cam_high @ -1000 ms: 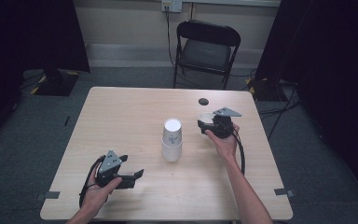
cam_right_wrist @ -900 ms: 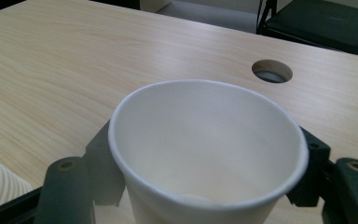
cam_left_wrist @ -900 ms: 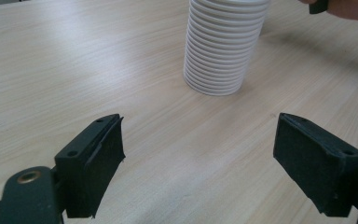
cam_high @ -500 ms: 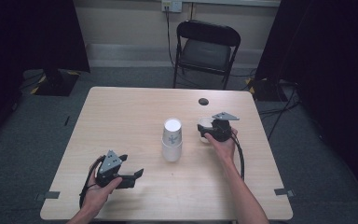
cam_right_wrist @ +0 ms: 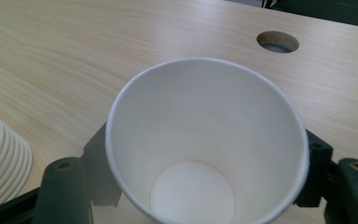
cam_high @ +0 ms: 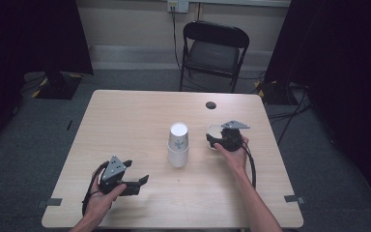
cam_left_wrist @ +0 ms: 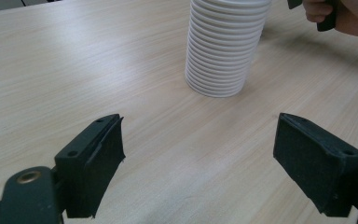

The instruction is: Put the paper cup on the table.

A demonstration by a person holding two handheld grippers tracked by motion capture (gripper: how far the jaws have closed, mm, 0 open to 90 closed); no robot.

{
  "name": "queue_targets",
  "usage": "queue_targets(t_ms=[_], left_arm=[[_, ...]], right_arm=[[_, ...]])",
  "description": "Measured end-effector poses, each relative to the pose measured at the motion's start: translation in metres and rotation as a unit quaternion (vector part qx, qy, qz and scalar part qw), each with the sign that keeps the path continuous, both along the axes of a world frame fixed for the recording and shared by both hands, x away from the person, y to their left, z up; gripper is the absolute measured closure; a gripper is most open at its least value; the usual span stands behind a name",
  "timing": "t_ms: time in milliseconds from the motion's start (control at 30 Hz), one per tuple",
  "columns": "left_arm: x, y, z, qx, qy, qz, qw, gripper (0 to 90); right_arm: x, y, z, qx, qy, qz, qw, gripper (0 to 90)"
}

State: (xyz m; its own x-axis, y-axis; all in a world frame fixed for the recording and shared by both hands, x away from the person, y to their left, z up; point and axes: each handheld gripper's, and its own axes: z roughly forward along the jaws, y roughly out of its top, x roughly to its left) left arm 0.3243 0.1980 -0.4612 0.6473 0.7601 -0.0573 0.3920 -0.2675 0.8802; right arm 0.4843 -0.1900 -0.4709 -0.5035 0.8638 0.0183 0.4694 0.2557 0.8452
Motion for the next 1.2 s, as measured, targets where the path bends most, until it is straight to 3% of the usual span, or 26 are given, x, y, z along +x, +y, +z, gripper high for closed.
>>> queue_targets(t_ms=[267, 467, 633, 833, 1033, 1200], left_arm=[[0.000, -0.001, 0.000, 0.005, -0.003, -0.004, 1.0000, 15.7], [0.000, 0.001, 0.001, 0.002, -0.004, -0.001, 1.0000, 15.7], [0.000, 0.003, 0.002, -0.002, -0.002, 0.003, 1.0000, 15.7], [0.000, 0.004, 0.002, -0.007, -0.002, 0.003, 1.0000, 15.7], [0.000, 0.004, 0.002, -0.003, -0.003, 0.002, 1.0000, 15.7], [0.000, 0.005, 0.002, -0.003, -0.004, 0.004, 1.0000, 15.8]], right_arm=[[-0.003, -0.001, -0.001, -0.011, 0.006, 0.006, 0.9999, 26.9], [-0.002, 0.001, -0.007, 0.001, 0.024, 0.023, 0.9995, 20.8], [-0.001, 0.002, -0.008, 0.008, 0.024, 0.022, 0.9994, 14.3], [-0.004, 0.000, -0.007, 0.014, 0.037, 0.021, 0.9990, 13.8], [-0.010, -0.007, -0.005, 0.029, 0.042, 0.018, 0.9986, 13.8], [-0.018, -0.012, 0.004, 0.032, 0.027, 0.021, 0.9989, 13.8]])
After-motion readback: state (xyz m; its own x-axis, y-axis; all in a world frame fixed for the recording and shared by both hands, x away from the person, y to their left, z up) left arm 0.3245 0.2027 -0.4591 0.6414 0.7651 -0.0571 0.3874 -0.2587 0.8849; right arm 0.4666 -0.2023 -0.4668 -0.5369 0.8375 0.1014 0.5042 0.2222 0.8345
